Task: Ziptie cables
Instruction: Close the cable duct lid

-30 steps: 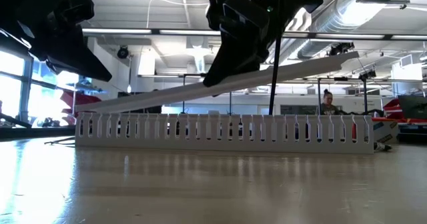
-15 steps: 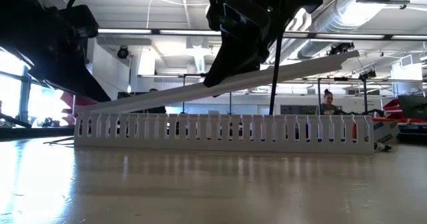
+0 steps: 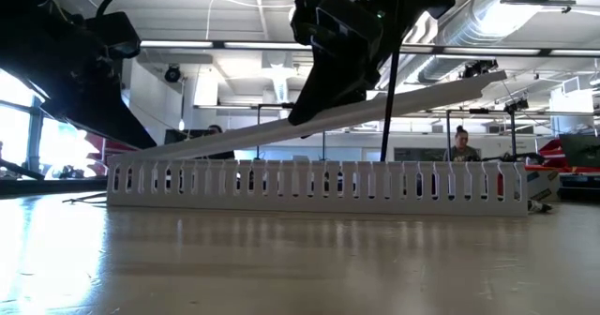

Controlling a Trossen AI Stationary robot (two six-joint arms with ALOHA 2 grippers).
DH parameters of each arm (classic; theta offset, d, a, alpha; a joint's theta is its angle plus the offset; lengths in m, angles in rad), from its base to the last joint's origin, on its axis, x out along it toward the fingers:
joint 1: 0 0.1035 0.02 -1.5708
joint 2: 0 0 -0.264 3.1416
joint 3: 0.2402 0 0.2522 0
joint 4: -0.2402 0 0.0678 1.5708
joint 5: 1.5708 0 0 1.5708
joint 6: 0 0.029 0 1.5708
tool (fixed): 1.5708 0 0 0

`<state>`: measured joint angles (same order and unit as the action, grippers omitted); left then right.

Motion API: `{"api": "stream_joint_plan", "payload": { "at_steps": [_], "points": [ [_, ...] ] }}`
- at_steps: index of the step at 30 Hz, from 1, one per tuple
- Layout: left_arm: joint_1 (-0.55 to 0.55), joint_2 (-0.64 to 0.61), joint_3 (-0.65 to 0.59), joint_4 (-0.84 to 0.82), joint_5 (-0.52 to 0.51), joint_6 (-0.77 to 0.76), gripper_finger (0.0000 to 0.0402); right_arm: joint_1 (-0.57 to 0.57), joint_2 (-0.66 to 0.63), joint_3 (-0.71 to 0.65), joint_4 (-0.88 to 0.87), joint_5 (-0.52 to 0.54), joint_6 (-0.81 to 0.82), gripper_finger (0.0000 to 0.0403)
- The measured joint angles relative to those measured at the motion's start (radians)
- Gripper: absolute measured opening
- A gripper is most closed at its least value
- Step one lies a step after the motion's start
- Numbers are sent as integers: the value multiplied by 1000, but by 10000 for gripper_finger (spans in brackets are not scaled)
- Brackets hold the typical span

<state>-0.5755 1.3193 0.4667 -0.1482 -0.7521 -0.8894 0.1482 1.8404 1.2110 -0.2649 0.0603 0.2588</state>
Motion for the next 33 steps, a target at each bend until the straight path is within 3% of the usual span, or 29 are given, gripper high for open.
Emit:
{"api": "stream_joint_plan", "payload": {
  "at_steps": [17, 23, 25, 29, 30, 31, 33],
  "points": [
    [2, -8, 3, -10, 14, 4, 0, 15, 58, 0, -10, 11, -13, 205],
    [28, -44, 59, 2, 11, 105, 0, 16, 58, 0, -12, 6, -15, 203],
    [47, -43, 66, 70, 24, 176, 0, 16, 58, 0, -12, 6, -15, 203],
    [111, -2, 68, 266, 142, 326, 0, 16, 58, 0, -9, 6, -13, 199],
    [127, 18, 68, 309, 168, 353, 0, 16, 58, 0, -6, 6, -10, 186],
    [143, 39, 68, 345, 196, 374, 0, 16, 58, 1, -2, 1, -14, 125],
    [173, 92, 68, 409, 243, 400, 0, 16, 58, 2, 0, 8, -13, 64]
  ]
}}
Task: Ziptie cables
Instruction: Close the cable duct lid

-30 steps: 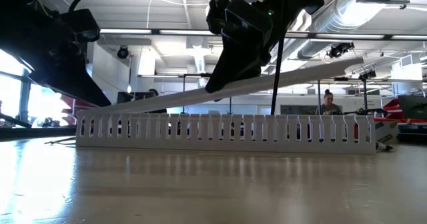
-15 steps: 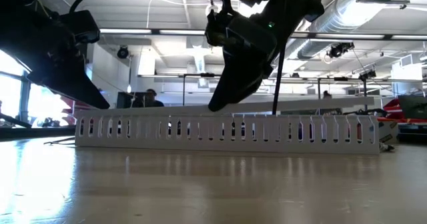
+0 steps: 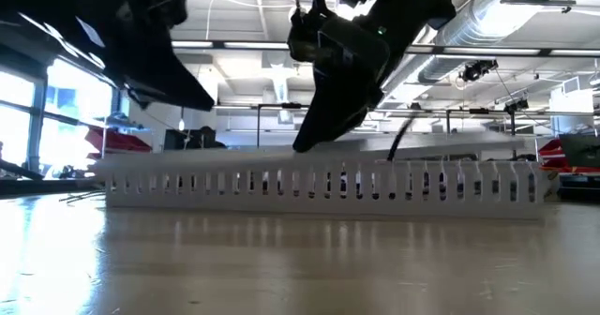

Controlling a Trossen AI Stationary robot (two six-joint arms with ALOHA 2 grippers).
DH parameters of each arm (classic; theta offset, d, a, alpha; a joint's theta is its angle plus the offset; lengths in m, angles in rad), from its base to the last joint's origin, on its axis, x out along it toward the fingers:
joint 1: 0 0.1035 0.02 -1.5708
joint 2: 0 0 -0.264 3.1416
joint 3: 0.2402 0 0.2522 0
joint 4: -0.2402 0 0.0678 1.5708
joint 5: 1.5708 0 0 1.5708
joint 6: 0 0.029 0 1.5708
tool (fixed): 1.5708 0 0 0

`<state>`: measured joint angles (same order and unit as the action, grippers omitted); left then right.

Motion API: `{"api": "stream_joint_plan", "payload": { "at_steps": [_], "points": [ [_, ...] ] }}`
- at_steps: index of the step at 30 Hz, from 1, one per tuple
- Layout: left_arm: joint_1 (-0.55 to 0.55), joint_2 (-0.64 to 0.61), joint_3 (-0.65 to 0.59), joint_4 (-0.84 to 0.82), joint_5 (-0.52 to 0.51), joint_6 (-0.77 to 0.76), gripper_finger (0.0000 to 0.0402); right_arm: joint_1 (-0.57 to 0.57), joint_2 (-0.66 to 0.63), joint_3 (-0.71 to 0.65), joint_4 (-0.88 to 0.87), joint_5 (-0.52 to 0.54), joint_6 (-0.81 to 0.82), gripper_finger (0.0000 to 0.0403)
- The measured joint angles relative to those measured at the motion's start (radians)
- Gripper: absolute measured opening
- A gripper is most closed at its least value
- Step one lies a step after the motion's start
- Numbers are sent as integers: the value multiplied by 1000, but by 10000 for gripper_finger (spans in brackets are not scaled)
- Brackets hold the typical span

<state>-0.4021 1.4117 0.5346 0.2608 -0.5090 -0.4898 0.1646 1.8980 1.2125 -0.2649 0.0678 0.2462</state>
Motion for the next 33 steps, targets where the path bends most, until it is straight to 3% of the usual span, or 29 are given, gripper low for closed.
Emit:
{"api": "stream_joint_plan", "payload": {
  "at_steps": [5, 9, 16, 21, 26, 33],
  "points": [
    [52, 126, 0, 79, 66, 4, 0, 0, 1, -2, -4, 3, -8, 23],
    [65, 147, 1, 95, 66, 3, 0, 0, 1, -2, -2, 11, -28, 8],
    [68, 39, 11, 49, 40, 61, 0, 0, -5, -2, 4, 14, -73, 6],
    [27, -93, 40, -60, -6, 132, 0, 1, -65, -3, -4, 72, -120, 12],
    [-88, -196, 58, -188, -111, 154, 0, 33, -146, -3, 1, 40, -170, 62],
    [-276, -187, 59, -220, -310, 74, 0, 155, -91, -42, 244, -45, -262, 192]
  ]
}}
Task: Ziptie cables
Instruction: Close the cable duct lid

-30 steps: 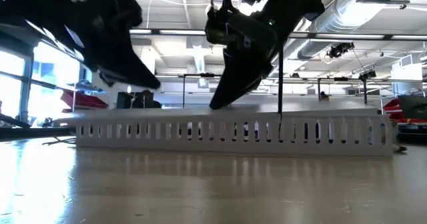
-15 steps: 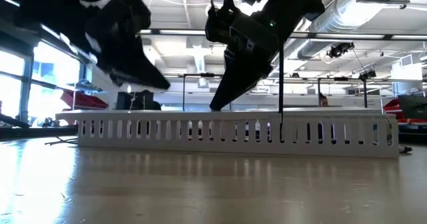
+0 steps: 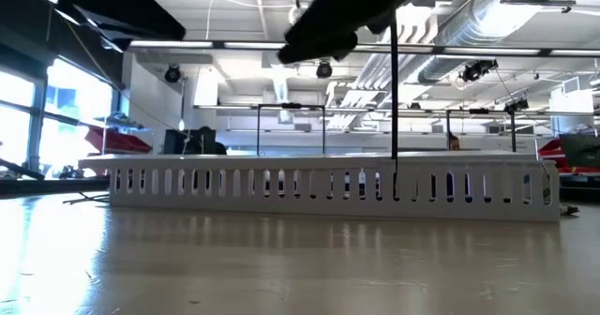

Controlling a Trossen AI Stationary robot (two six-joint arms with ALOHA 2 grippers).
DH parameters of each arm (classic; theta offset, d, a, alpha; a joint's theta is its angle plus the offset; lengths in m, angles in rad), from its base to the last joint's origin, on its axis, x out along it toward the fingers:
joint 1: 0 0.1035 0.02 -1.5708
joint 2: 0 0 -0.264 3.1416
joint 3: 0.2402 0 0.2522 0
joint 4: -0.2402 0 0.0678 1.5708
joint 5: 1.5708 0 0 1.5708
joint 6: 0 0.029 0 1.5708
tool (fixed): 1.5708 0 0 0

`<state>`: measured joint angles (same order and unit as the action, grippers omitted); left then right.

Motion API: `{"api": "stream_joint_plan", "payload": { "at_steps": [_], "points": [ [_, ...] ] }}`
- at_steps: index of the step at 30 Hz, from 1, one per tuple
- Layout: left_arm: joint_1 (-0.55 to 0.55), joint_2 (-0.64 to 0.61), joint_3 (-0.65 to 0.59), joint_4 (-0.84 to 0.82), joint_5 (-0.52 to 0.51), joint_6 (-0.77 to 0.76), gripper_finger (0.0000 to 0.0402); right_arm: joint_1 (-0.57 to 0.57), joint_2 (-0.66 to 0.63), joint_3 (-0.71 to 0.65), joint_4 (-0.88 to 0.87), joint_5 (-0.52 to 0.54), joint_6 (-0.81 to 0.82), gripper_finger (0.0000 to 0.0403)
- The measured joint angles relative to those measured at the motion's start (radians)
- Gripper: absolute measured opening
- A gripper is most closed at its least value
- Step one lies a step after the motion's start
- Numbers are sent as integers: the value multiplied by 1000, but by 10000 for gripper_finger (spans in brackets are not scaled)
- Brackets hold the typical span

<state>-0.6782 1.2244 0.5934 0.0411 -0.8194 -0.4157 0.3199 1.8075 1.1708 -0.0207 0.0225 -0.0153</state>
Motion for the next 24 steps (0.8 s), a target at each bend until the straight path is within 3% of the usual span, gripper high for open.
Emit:
{"api": "stream_joint_plan", "payload": {
  "at_steps": [4, 7, 10, 13, 16, 19, 24],
  "points": [
    [-49, 47, 0, -2, -71, -42, 0, 41, 34, -5, 63, 28, -67, 257],
    [-57, 76, 0, 0, -81, -82, 0, 42, 39, -4, 89, 55, -11, 282],
    [-48, 101, 0, 3, -81, -106, 0, 45, 46, -37, 202, 65, -12, 288],
    [-38, 128, 0, 17, -82, -112, 0, 75, 66, -139, 481, 159, -55, 286],
    [-25, 149, 0, 18, -83, -133, 0, 80, 70, -222, 609, 252, -41, 286],
    [-19, 174, -1, 18, -80, -133, 0, 48, 68, -245, 621, 311, 14, 286],
    [7, 189, -2, 27, -75, -133, 0, -5, 68, -244, 547, 206, -14, 287]
  ]
}}
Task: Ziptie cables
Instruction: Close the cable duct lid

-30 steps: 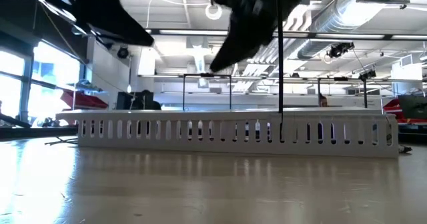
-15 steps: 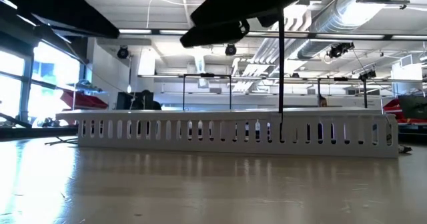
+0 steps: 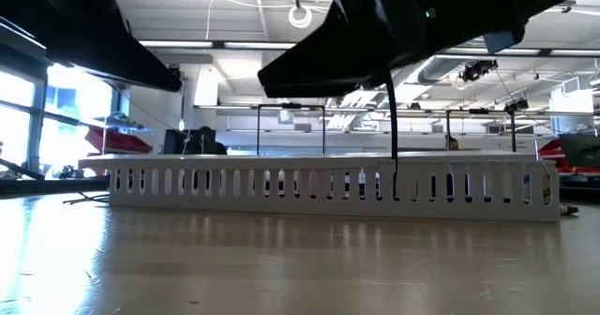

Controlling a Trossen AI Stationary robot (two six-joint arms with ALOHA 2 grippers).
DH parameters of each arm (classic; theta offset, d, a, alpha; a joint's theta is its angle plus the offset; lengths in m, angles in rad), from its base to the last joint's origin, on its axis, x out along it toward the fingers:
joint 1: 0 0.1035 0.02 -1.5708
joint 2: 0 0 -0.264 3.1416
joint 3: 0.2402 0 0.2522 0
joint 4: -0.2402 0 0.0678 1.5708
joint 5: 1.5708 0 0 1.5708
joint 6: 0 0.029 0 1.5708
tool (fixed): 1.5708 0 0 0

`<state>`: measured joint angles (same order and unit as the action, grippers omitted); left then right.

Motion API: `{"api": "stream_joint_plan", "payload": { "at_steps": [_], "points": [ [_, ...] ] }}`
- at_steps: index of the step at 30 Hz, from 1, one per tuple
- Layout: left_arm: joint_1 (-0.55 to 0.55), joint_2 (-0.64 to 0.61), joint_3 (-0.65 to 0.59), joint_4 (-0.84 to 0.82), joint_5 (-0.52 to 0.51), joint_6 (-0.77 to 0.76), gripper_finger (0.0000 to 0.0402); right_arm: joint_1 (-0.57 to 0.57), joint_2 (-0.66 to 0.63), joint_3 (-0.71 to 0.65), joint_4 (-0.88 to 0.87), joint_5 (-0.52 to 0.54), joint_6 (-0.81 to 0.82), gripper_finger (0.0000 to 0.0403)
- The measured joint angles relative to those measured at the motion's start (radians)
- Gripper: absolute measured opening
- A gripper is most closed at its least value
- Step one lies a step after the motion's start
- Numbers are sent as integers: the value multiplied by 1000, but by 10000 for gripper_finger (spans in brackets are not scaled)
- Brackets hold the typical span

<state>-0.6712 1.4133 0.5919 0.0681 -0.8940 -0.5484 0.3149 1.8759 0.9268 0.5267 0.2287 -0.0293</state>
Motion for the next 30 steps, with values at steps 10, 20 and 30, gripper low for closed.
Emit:
{"api": "stream_joint_plan", "payload": {
  "at_steps": [10, 20, 30],
  "points": [
    [12, 1, 0, 16, 65, 0, 0, -45, 30, 49, -142, -46, -95, 287],
    [13, 1, 0, 31, 77, 2, 0, -45, 68, 48, -133, -29, -108, 287],
    [13, 1, 0, 31, 81, 2, 0, -48, 68, 48, -135, -34, -103, 344]
  ]
}}
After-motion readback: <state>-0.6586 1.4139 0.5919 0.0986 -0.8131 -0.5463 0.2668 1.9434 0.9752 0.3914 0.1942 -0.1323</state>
